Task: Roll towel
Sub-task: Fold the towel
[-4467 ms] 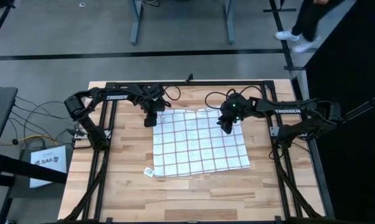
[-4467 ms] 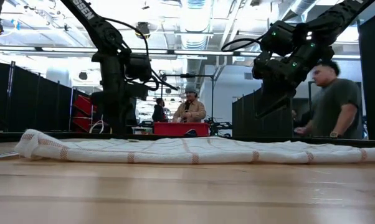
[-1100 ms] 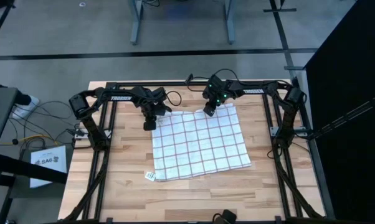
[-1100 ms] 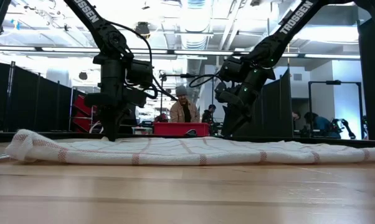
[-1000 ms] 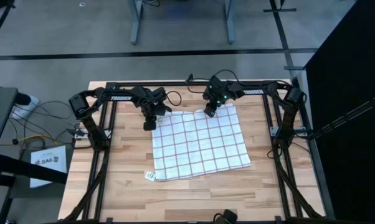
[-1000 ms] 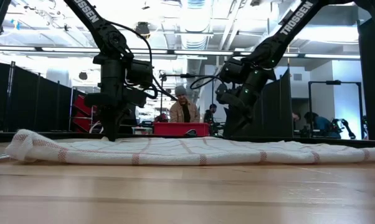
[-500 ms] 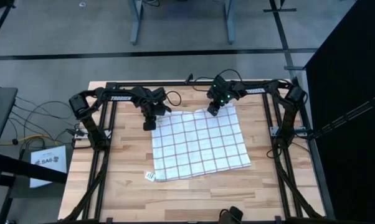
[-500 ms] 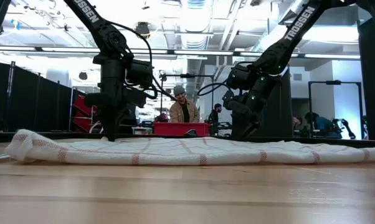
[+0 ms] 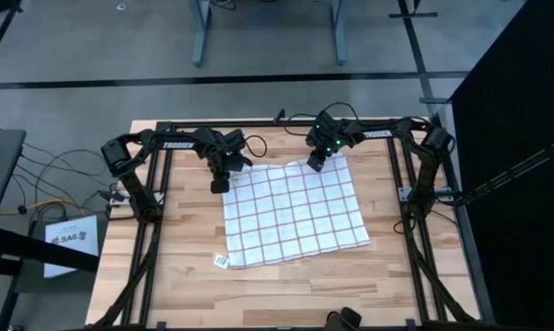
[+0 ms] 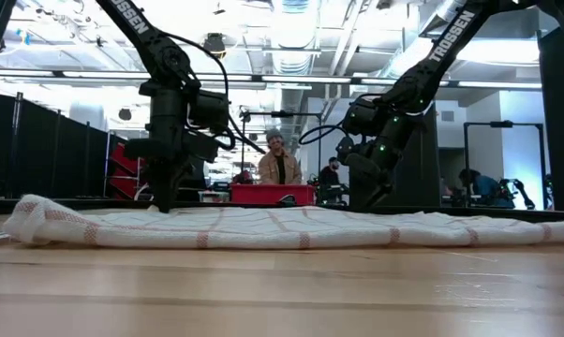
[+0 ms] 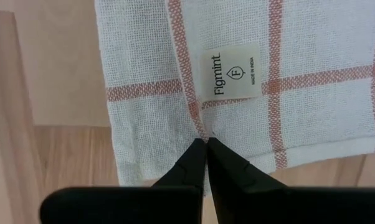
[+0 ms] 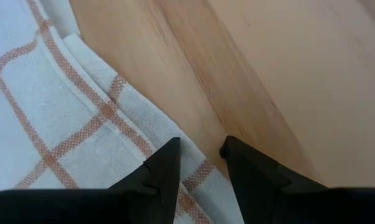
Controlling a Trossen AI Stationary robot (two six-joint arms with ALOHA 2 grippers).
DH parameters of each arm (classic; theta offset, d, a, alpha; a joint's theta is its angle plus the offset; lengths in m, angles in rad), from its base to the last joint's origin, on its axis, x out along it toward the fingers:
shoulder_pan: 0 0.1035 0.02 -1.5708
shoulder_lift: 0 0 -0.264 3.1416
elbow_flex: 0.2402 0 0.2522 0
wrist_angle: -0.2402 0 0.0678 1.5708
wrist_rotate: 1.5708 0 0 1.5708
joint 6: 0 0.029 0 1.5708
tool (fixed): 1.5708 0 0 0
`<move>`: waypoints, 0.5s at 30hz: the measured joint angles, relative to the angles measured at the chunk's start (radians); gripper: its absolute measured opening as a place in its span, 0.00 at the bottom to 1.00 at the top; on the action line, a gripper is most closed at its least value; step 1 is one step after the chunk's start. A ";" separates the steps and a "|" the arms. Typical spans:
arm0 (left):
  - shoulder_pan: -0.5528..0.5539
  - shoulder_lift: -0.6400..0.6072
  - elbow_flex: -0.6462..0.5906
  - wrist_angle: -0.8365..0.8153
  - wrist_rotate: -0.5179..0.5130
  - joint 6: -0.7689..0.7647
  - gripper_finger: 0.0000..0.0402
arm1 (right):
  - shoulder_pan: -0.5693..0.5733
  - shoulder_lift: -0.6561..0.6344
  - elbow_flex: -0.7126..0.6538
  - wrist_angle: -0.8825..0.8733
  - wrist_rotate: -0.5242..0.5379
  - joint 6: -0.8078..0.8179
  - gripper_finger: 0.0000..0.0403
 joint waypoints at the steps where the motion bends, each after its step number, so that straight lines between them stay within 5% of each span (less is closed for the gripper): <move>1: 0.000 0.000 0.008 -0.013 -0.001 -0.001 0.00 | 0.000 0.000 0.001 -0.010 0.000 -0.002 0.29; 15: 0.002 -0.002 0.221 -0.096 -0.014 0.033 0.00 | -0.011 -0.001 0.001 -0.107 -0.002 -0.049 0.29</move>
